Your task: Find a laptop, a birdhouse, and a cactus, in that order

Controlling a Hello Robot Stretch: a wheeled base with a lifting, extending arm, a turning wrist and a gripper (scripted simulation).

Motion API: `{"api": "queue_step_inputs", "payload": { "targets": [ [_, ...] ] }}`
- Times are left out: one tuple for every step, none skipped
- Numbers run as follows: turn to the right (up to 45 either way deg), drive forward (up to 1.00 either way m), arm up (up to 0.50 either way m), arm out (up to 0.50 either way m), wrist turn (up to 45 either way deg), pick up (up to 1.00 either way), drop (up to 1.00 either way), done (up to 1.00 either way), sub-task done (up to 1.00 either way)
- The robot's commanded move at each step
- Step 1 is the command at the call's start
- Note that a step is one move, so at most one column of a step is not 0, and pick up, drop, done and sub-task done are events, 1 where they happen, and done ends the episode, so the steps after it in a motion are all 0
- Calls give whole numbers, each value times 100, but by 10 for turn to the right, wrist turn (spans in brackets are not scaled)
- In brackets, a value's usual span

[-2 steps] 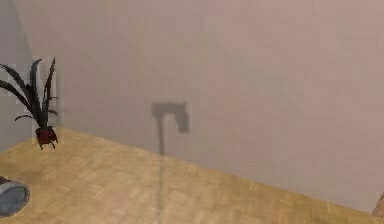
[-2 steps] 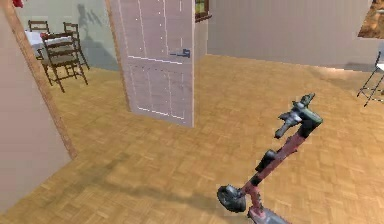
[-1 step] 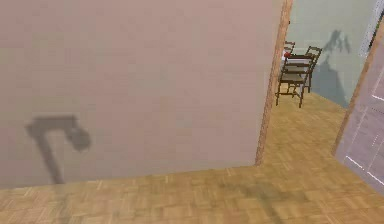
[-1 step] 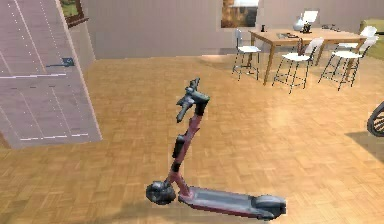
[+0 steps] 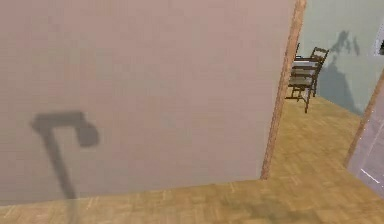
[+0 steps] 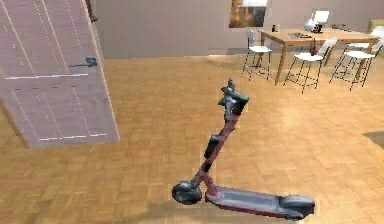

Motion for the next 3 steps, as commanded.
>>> {"api": "queue_step_inputs", "payload": {
  "targets": [
    [360,0,0,0,0,0,0,0,0],
    [0,100,0,0,0,0,0,0,0],
    [30,0,0,0,0,0,0,0,0]
  ]
}}
